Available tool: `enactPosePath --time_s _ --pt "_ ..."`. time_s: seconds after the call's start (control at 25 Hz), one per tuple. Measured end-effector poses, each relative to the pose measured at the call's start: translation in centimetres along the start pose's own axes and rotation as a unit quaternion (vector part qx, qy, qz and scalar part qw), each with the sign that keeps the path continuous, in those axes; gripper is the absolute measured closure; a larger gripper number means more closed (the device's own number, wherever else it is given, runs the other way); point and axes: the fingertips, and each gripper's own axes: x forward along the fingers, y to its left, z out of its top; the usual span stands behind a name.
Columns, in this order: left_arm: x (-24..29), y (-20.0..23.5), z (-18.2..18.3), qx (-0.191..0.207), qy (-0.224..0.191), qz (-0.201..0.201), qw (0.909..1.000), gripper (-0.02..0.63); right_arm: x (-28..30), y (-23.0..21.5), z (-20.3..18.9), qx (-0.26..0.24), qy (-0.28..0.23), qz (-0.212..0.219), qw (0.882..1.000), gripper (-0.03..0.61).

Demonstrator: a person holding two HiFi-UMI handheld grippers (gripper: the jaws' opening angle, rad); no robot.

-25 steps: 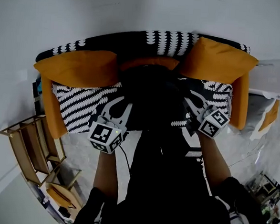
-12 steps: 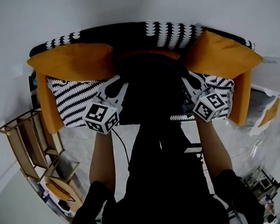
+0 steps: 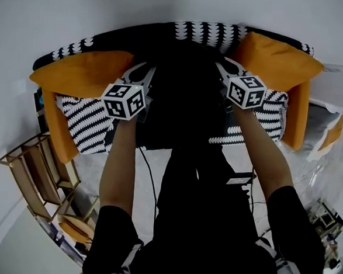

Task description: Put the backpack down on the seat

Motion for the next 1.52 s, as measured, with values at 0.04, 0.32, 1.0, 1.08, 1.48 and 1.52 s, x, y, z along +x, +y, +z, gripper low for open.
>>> enactPosePath --time_s 0.04,0.32,1.0,1.08,1.48,1.52 --pt "0.7 0.7 -0.1 -0.006 0.006 0.004 1.0000 0.568 0.8 -0.5 -0.2 -0.005 0.010 -0.007 1.000 0.531" --pt "4.5 4.6 -1.2 -0.036 0.043 0.045 0.9974 0.565 4.6 -2.3 -1.5 -0.051 0.071 -0.040 0.995 0.515" --pt "1.5 4.4 -5.2 0.009 0.099 0.060 0.9933 0.433 1.3 -1.2 -5.2 -0.056 0.132 0.045 0.989 0.383" --pt "0.3 3.5 -5.9 0.012 0.099 0.049 0.9938 0.426 -0.2 -0.6 -5.9 -0.067 0.137 0.053 0.987 0.379" --pt "-7.0 -1.7 -7.1 0.010 0.036 0.054 0.9979 0.430 -11.5 1.7 -5.5 -0.072 0.065 0.022 0.995 0.421" --pt "-7.8 -2.7 -6.9 0.010 0.024 0.049 0.9984 0.436 -13.0 2.1 -4.7 -0.073 0.043 0.015 0.996 0.433"
